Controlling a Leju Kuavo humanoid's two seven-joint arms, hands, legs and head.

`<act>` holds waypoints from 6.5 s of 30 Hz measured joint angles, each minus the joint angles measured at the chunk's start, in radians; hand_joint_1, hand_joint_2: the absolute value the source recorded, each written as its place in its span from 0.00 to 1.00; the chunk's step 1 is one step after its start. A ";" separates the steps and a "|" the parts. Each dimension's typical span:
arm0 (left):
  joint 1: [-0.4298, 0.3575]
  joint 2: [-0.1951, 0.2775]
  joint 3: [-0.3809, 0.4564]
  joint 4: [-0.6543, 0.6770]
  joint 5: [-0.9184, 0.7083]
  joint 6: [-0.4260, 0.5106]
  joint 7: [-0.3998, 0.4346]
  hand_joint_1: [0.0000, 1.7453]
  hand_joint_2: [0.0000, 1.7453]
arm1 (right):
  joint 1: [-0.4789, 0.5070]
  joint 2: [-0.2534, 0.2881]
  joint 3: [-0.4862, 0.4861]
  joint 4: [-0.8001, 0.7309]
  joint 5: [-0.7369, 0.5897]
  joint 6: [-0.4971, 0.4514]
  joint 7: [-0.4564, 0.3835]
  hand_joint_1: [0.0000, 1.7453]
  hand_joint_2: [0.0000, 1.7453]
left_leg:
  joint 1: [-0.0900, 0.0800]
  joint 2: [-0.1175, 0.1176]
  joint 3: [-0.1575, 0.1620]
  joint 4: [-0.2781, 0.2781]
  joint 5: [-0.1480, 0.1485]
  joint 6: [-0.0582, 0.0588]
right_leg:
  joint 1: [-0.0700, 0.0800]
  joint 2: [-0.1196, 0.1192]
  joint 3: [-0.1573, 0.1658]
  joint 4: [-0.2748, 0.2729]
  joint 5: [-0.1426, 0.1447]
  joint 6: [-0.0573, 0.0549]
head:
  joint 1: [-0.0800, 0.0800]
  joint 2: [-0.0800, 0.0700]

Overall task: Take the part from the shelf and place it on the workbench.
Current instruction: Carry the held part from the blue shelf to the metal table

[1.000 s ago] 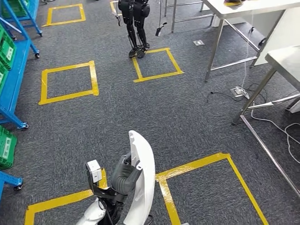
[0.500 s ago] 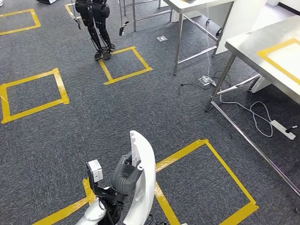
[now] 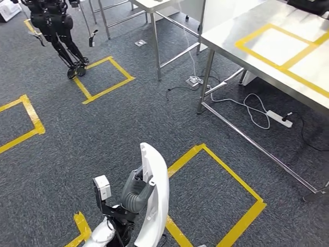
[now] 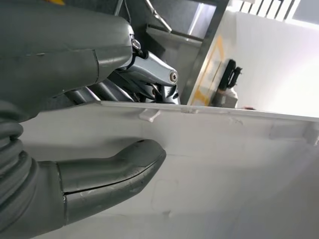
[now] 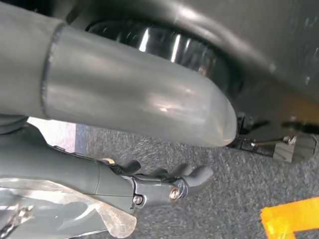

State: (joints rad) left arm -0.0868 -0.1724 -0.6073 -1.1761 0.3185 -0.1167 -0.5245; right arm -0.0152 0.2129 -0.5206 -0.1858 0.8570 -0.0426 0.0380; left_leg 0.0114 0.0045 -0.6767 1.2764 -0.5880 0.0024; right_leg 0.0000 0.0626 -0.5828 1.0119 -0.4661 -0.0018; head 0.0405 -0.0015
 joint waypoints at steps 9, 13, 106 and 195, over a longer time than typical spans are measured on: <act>0.001 -0.003 0.000 -0.002 -0.001 0.003 -0.001 1.00 1.00 | 0.004 -0.001 -0.002 0.000 0.007 0.000 0.000 0.00 0.00 | 0.002 -0.042 0.104 -0.259 0.118 0.029 | -0.007 0.046 -0.033 0.030 -0.020 0.038 | 0.006 0.000; 0.001 -0.004 0.001 -0.003 -0.001 0.005 -0.002 1.00 1.00 | 0.000 -0.001 -0.002 0.000 0.015 0.000 0.000 0.00 0.00 | 0.001 0.019 0.109 -0.266 0.116 0.036 | -0.008 -0.051 -0.149 0.248 -0.119 0.057 | 0.016 0.000; -0.011 -0.014 0.004 -0.009 0.005 -0.049 -0.011 1.00 1.00 | -0.006 -0.012 -0.064 0.000 0.039 0.091 0.065 0.00 0.00 | -0.010 -0.002 0.102 -0.265 0.123 0.032 | -0.006 -0.055 -0.049 0.138 -0.094 0.038 | 0.007 0.000; -0.013 -0.027 0.026 -0.015 0.024 -0.062 -0.022 1.00 1.00 | -0.010 -0.019 -0.110 0.000 0.091 0.090 0.064 0.00 0.00 | -0.006 -0.011 0.075 -0.246 0.121 0.029 | -0.012 -0.061 0.061 0.044 -0.129 0.046 | -0.013 0.000</act>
State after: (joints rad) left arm -0.0999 -0.1995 -0.5810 -1.1907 0.3429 -0.1791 -0.5462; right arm -0.0250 0.1938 -0.6310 -0.1853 0.9483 0.0473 0.1016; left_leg 0.0056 -0.0061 -0.6020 1.0301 -0.4666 0.0318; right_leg -0.0117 0.0021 -0.5218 1.0555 -0.5946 0.0441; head 0.0279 -0.0015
